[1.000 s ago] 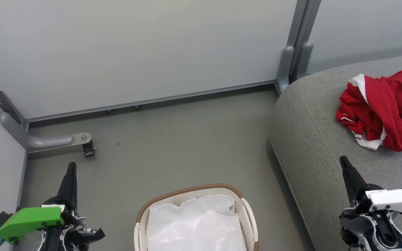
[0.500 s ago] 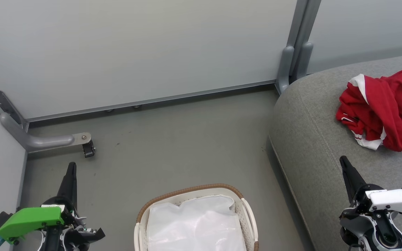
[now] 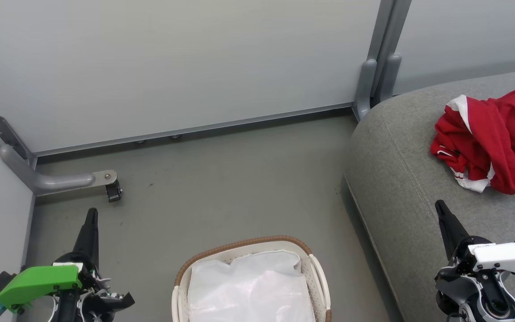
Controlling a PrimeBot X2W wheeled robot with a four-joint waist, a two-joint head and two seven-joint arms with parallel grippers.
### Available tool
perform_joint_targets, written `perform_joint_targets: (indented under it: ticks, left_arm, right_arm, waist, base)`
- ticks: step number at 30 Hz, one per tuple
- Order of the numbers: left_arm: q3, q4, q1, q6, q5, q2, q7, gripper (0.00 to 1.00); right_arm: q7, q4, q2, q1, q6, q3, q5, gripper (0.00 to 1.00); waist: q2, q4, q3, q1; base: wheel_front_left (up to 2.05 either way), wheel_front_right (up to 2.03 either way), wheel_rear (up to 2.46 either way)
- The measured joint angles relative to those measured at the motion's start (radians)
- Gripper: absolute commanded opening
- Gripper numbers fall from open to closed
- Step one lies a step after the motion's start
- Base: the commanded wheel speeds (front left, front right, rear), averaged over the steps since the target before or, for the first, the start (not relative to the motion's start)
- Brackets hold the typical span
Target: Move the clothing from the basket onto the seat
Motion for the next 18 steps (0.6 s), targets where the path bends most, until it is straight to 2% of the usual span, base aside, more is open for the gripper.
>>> perform_joint_targets:
  ticks: [18]
  left_arm:
    - [0.000, 0.000, 0.000, 0.000, 0.000, 0.000, 0.000, 0.00]
  right_arm:
    - [0.000, 0.000, 0.000, 0.000, 0.000, 0.000, 0.000, 0.00]
  waist:
    - [0.0000, 0.000, 0.000, 0.0000]
  base:
    - [0.00, 0.00, 0.00]
